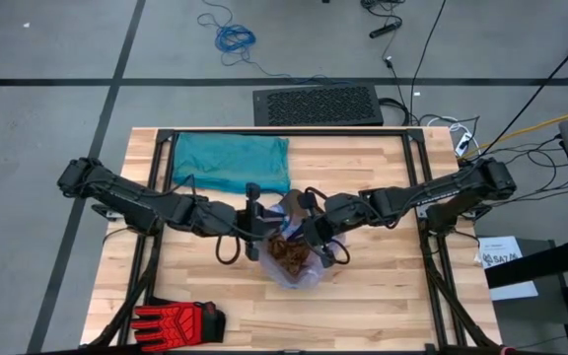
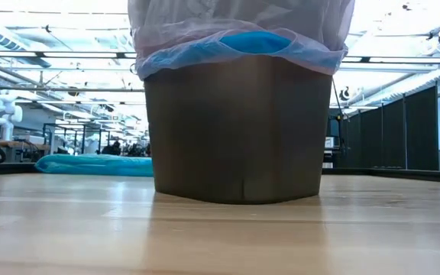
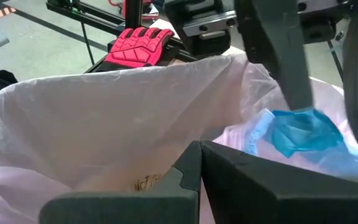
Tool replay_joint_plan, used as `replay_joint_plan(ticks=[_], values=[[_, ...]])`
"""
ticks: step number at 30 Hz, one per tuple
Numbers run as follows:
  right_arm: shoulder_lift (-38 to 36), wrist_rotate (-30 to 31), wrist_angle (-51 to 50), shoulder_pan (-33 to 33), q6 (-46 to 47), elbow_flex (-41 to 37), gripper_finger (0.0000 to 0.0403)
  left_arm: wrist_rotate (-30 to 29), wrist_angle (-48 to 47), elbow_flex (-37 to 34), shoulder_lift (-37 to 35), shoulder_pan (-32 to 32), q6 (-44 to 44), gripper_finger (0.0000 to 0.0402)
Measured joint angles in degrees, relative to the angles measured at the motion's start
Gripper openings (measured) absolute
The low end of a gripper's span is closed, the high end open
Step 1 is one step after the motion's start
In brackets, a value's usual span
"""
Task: Place trash/remove bag and relplace
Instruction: Remove the trash bag from the trash bin and put it on the top right of the table
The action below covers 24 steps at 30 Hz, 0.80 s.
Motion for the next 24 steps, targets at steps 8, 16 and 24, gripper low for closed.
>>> replay_joint_plan(ticks=[8,16,24], values=[[0.0,0.0,0.0,0.0,-0.2,0.0,0.0,0.0,-1.7,0.1,0.0,-0.3,2.1,0.0002],[-2.3,2.6,-0.3,0.0,2.8,0.0,0.0018,-8.7,-1.9,4.0,0.0,-1.3,6.6,0.0001],[-7.7,4.0,-0.8,0.0,4.8,0.0,0.0103,-15.0,-1.7,8.7,0.0,-2.1,12.3,0.0001]])
